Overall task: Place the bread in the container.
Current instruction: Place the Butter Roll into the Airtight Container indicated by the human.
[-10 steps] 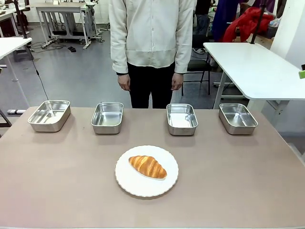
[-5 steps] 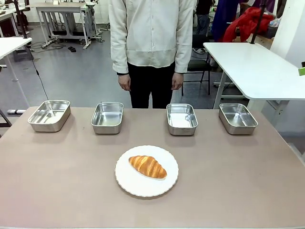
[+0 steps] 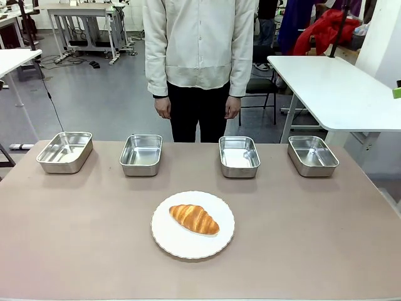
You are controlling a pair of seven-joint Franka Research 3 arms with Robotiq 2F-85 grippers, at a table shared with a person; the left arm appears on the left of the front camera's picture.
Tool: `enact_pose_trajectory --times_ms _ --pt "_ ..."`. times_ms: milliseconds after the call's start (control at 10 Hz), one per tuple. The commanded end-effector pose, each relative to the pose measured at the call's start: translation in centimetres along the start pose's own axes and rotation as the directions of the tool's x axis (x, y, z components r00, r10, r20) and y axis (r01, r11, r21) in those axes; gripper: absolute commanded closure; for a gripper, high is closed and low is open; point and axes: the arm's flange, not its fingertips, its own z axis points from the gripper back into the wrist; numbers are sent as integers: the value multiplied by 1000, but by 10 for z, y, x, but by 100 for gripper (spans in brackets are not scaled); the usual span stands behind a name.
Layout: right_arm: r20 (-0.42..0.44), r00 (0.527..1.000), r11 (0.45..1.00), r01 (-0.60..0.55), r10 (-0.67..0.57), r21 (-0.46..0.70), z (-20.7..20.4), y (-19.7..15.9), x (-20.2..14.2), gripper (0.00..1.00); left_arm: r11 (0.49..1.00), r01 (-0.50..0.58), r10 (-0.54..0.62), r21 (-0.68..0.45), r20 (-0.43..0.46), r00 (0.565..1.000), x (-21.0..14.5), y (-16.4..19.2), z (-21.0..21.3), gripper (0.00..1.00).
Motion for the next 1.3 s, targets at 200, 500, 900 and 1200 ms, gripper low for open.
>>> enact_pose_trajectory --times_ms 200,500,900,1200 --pt "4 1000 1000 4 -4 2 -1 0 1 0 1000 -5 5 -7 -15 1000 -1 0 0 0" --pt "4 1000 1000 4 -4 2 -1 0 1 0 1000 -5 5 -7 -15 1000 -1 0 0 0" --pt "4 1000 1000 4 -4 2 -1 0 1 0 1000 -5 5 -7 -15 1000 -1 0 0 0" --pt "4 1000 1000 4 -4 2 -1 0 1 0 1000 -5 5 -7 -15 1000 -1 0 0 0"
